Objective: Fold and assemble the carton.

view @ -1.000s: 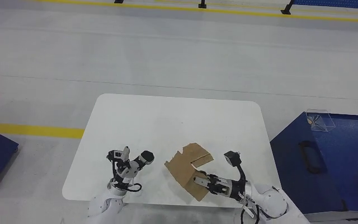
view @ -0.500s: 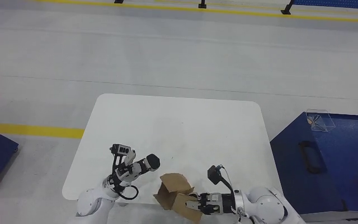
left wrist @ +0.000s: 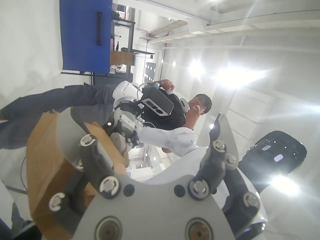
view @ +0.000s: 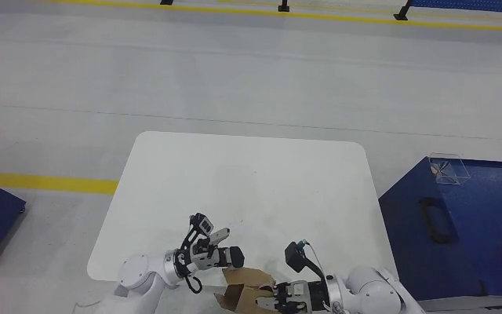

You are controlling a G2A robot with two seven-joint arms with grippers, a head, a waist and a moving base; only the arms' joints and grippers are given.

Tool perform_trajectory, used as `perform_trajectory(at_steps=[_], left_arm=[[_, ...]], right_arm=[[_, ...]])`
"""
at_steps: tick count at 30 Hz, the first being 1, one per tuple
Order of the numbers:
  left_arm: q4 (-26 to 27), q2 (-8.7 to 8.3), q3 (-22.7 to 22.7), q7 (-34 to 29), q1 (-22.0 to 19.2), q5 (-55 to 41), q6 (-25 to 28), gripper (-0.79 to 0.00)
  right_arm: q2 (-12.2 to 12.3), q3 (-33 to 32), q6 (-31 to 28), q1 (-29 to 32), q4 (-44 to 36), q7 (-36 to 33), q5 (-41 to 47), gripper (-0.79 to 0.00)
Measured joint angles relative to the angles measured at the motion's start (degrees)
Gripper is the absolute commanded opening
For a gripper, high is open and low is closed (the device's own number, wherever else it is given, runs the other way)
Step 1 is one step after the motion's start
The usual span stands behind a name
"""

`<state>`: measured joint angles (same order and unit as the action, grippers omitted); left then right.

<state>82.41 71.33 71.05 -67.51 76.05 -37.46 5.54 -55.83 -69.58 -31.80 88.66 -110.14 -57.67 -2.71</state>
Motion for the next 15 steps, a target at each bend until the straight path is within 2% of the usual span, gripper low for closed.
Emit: perform_trajectory(at_steps=[2,5,15], left_arm=[[-0.7,-0.09,0.0,-1.1,-0.4,-0.7,-0.4,0.0],[-0.8,-0.09,0.3,-0.9,-0.3,-1.0,2.3,0.0],[-0.7,-0.07,0.3,-0.7,-0.2,-1.3,2.4,0.0]], right_arm=[[0.1,-0.3,0.2,0.2,0.2,0.3,0.9,-0.785],[0.2,-0.3,0.4,0.2,0.2,0.3,1.4,-0.785],[0.1,-0.4,1.3,0.3,0.1,2.2,1.3,-0.785]])
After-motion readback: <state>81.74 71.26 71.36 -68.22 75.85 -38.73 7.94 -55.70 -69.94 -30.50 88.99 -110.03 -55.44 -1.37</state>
